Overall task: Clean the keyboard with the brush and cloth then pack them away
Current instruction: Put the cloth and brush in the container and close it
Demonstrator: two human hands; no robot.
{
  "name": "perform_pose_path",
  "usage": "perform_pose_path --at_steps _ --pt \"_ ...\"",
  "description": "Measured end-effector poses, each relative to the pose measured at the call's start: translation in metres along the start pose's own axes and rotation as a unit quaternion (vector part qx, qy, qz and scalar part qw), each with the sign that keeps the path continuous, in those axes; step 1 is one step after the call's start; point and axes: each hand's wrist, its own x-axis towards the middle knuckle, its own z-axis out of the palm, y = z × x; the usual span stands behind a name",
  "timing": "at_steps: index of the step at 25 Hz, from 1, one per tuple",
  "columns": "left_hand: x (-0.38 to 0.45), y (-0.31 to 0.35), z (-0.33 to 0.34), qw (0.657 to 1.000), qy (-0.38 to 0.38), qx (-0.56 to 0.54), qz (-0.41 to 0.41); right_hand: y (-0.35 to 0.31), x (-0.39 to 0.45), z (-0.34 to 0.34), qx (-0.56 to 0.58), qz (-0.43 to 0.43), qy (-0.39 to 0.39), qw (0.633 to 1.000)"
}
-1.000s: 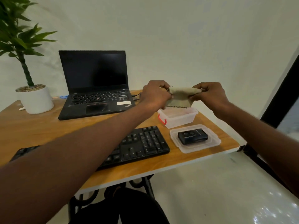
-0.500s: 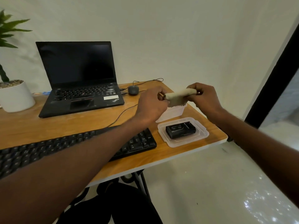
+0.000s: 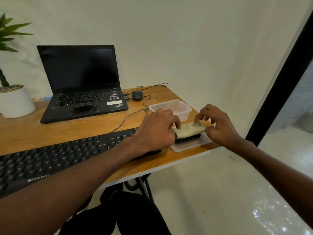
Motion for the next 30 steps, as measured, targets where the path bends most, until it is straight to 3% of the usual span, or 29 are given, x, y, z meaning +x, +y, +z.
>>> perform_pose_path --at_steps 4,7,10,13,16,18,24,27,30 --pt "-0.032 -0.021 -0.014 0.997 0.073 -0.02 -0.025 -0.053 0.007 0.001 0.013 -0.008 0.091 0.996" --pt "-0.08 -0.045 -0.029 0.992 0.098 -0.002 -0.08 -0.115 0.009 0.027 0.034 -0.028 0.033 0.998" --pt "-0.141 -0.072 -0.053 0.975 0.157 0.049 -0.151 -0.162 0.005 0.07 0.011 0.012 -0.062 0.998" --pt "-0.203 -0.105 -0.079 0.932 0.194 0.117 -0.284 -0.182 -0.001 0.112 -0.091 0.083 -0.127 0.984" --pt "-0.259 -0.134 -0.098 0.863 0.159 0.152 -0.455 -0.188 -0.008 0.133 -0.136 0.133 -0.166 0.968" --pt "-0.287 -0.143 -0.099 0.839 0.127 0.129 -0.513 -0.189 -0.013 0.136 -0.136 0.143 -0.173 0.965" --pt "-0.288 -0.161 -0.101 0.859 0.123 0.038 -0.496 -0.183 0.007 0.148 -0.12 0.147 -0.158 0.969" --pt "-0.279 -0.194 -0.111 0.876 0.091 0.033 -0.473 -0.171 0.036 0.168 -0.123 0.143 -0.166 0.968" --pt "-0.266 -0.223 -0.119 0.881 0.105 0.034 -0.461 -0.165 0.07 0.186 -0.119 0.138 -0.176 0.967"
